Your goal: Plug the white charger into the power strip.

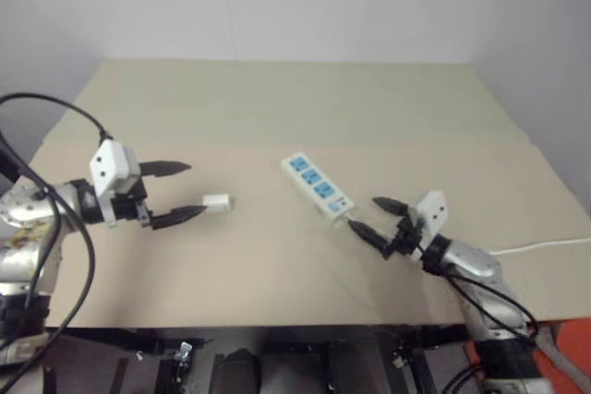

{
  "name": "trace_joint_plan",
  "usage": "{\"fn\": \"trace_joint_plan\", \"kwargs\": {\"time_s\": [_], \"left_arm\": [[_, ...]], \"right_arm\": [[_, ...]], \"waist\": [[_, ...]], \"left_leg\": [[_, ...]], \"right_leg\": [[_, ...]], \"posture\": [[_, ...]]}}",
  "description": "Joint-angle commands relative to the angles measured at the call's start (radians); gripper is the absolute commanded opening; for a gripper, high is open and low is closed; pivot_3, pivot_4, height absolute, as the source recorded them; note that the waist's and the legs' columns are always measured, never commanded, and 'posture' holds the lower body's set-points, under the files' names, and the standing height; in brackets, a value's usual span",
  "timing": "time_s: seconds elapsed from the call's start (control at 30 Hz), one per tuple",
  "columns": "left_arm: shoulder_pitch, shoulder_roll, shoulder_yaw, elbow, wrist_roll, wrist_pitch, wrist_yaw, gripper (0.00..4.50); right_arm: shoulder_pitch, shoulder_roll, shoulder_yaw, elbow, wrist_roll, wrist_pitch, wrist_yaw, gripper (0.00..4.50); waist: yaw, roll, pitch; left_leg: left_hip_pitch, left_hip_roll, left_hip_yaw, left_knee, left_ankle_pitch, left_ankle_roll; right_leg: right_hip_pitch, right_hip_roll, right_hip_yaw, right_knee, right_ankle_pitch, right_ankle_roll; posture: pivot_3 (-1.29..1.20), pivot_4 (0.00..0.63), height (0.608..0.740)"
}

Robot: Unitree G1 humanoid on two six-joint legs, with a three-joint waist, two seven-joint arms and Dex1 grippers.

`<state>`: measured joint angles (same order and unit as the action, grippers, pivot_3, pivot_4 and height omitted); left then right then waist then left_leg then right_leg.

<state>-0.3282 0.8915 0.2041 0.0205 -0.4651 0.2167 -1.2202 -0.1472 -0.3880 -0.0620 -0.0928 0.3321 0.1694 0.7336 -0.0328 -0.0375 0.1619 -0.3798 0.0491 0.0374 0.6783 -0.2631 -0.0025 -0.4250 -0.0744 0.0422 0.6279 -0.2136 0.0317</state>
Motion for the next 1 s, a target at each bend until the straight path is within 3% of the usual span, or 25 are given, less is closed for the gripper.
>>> {"fn": "trace_joint_plan", "kwargs": {"time_s": [0.03, 0.37, 1.0], "left_arm": [[-0.04, -0.004, -0.009, 0.006, 0.007, -0.022, -0.004, 4.5], [-0.029, -0.007, -0.003, 0.005, 0.015, -0.033, 0.002, 4.5], [-0.005, -0.004, 0.005, 0.001, 0.017, -0.065, 0.013, 4.5]], "right_arm": [[-0.008, 0.05, 0.035, -0.048, -0.067, -0.035, -0.105, 4.48], [-0.051, 0.187, 0.122, 0.08, -0.199, -0.12, -0.263, 4.48], [-0.108, 0.267, 0.131, 0.25, -0.211, -0.196, -0.298, 4.48]], "waist": [[-0.001, 0.0, 0.0], [-0.005, 0.0, 0.0], [-0.014, 0.0, 0.0]], "left_leg": [[0.0, 0.0, 0.0, 0.0, 0.0, 0.0], [-0.001, 0.0, 0.0, 0.0, 0.0, 0.0], [0.0, 0.0, 0.0, 0.0, 0.0, 0.0]], "right_leg": [[0.0, 0.0, 0.0, 0.0, 0.0, 0.0], [-0.001, 0.0, 0.0, 0.0, 0.0, 0.0], [-0.001, 0.0, 0.0, 0.0, 0.0, 0.0]], "posture": [[0.0, 0.15, 0.74], [0.0, 0.15, 0.74], [0.0, 0.15, 0.74]]}}
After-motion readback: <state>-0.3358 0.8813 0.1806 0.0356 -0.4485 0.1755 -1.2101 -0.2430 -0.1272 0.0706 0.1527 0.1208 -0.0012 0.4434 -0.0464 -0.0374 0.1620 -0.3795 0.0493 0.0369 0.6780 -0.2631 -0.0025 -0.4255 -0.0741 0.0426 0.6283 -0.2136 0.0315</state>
